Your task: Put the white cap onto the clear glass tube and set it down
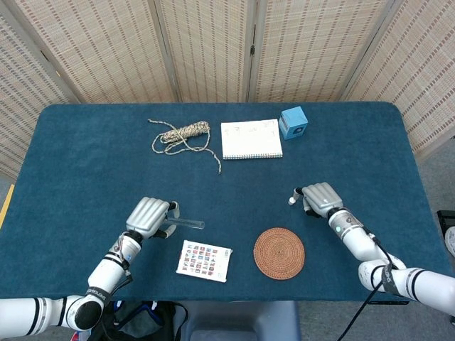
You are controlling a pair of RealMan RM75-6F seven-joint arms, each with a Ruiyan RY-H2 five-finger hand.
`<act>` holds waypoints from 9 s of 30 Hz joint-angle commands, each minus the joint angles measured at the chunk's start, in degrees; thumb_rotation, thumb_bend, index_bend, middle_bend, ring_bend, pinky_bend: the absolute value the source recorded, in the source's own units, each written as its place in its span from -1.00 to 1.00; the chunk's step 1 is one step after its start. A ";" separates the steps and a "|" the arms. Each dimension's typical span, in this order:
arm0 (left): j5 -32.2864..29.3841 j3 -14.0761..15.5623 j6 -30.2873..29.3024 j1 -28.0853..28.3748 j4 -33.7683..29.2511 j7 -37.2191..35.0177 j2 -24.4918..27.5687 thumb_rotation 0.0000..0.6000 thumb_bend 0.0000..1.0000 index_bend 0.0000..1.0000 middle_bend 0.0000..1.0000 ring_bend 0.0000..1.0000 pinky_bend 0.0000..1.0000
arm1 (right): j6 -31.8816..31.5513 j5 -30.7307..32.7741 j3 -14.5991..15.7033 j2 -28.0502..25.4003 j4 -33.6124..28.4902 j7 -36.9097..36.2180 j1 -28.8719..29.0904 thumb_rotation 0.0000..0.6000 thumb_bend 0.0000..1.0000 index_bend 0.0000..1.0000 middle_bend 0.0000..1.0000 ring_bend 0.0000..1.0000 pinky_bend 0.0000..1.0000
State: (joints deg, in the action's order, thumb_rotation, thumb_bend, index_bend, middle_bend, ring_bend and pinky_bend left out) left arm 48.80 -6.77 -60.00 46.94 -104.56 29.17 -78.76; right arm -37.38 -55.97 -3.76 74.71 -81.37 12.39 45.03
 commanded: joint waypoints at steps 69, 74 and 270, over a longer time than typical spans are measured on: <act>0.68 1.06 1.73 -1.03 1.94 -1.58 -0.91 1.00 -0.28 0.19 1.00 0.80 1.00 | -2.65 -1.63 -3.03 14.21 15.98 3.10 0.07 1.00 -0.40 -0.10 -0.73 -1.00 -1.00; 0.56 1.08 1.93 -1.04 2.27 -1.67 -1.04 1.00 -0.28 0.19 1.00 0.80 1.00 | -2.55 -1.26 -3.11 14.25 16.10 3.59 0.17 1.00 -0.39 -0.07 -0.71 -1.00 -1.00; -9.50 -2.76 -0.06 5.59 5.62 -3.07 -5.48 1.00 -0.28 -0.43 0.79 0.58 1.00 | -23.65 -22.18 -4.31 -18.25 -20.44 -26.68 -14.99 1.00 -0.50 -0.48 -0.60 -1.00 -0.98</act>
State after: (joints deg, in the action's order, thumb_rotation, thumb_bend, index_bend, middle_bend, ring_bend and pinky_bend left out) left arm 33.80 -11.66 -56.51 56.66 -92.77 28.07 -90.21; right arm -59.71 -77.58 -8.80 57.01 -101.95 -14.19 31.32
